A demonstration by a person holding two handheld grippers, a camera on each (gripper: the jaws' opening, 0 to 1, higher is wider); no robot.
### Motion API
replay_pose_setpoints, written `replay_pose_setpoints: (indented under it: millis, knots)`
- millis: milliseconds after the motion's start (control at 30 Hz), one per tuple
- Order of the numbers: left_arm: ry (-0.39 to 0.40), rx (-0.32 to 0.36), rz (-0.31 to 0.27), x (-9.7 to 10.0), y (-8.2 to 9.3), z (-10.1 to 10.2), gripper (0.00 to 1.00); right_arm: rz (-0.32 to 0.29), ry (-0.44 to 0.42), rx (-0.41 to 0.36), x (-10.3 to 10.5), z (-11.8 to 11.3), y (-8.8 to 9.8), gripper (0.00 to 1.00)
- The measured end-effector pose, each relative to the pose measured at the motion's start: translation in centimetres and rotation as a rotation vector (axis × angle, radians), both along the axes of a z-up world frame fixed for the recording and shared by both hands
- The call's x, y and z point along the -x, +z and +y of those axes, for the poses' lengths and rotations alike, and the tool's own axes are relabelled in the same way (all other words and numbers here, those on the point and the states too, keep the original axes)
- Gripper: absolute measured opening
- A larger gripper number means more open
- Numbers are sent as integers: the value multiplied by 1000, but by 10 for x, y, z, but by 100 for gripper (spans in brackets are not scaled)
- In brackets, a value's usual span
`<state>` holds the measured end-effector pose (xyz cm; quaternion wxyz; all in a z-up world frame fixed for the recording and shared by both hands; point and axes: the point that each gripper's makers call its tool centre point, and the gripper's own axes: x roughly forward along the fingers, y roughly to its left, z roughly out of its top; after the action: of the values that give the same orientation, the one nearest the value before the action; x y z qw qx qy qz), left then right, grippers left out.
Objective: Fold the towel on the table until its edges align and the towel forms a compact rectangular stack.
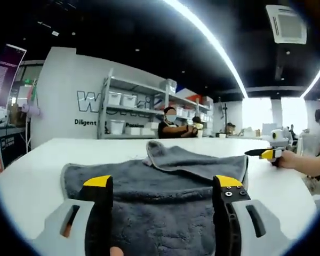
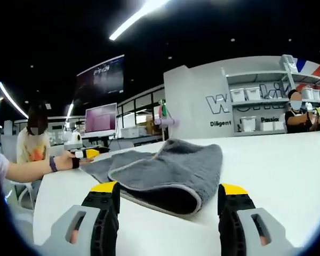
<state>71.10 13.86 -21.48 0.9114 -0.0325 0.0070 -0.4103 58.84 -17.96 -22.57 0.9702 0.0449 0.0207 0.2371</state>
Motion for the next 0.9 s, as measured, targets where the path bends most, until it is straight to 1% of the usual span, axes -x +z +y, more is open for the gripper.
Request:
replay_pose_setpoints:
  millis: [67,167,267,367,433,533,667,900]
  knots:
    - [2,-11,4,-1,-2,2,74,0,-1,2,1,0,0,75]
    - [22,-20,-4,-3,-2,6,72,2,1,10,2,1,-1,76]
    - [21,-6,6,-4,-1,7,72,13,-7,24,1,0,-4,77]
    - [11,12,9,-3,1,7,72,14,-6,34,2,0,-4,81]
    - [1,23,9,-2,3,6,72,12,-3,27,3,0,-3,81]
    - [4,4,5,0,0,5,72,5,-6,10,2,-3,-1,81]
    - [-7,5,7,3,1,3,72,2,-12,-11,2,-4,2,81]
    - [-12,3,10,3,0,3,72,5,-10,-19,3,-3,2,81]
